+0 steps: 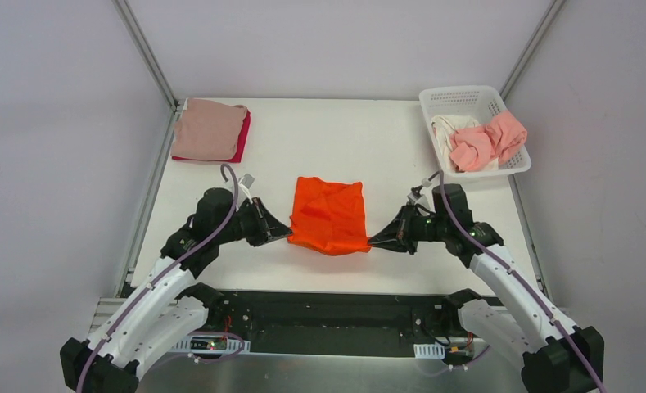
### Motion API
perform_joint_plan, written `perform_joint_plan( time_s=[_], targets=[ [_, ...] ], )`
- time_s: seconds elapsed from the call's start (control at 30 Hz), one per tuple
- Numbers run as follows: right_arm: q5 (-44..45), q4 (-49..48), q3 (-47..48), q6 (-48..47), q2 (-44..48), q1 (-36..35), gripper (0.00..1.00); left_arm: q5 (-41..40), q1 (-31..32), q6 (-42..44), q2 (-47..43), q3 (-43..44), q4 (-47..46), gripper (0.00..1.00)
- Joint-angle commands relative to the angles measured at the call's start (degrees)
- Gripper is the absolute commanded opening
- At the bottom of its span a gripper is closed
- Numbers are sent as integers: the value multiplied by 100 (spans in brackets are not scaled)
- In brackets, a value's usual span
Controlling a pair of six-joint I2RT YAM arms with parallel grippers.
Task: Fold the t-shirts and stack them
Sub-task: Fold the long partially folded tshirt into a neat square
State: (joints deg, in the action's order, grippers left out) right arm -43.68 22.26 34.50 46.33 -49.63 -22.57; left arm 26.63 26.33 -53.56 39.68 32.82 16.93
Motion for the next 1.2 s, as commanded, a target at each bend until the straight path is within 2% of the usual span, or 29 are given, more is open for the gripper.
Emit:
perform_joint_plan(
  time_s=[0.0, 0.13, 0.47, 0.8, 1.17],
  targets=[
    [-247, 247, 514, 67, -150, -7, 0, -104, 49, -24, 240, 520, 191, 0],
    [-135, -54, 868, -5, -642, 110, 0, -582, 41, 150, 680, 910, 206, 0],
    [-35, -638, 1630, -84, -1539, 588, 0, -1086, -260, 559, 1788, 1758, 198, 0],
    [-210, -911, 2114, -162, -2696, 884, 0, -759, -737, 744, 3087, 2368, -62, 0],
    [-332, -1632, 2455, 30, -4155, 1167, 0, -478, -1134, 921, 4764, 3132, -388, 0]
  ],
)
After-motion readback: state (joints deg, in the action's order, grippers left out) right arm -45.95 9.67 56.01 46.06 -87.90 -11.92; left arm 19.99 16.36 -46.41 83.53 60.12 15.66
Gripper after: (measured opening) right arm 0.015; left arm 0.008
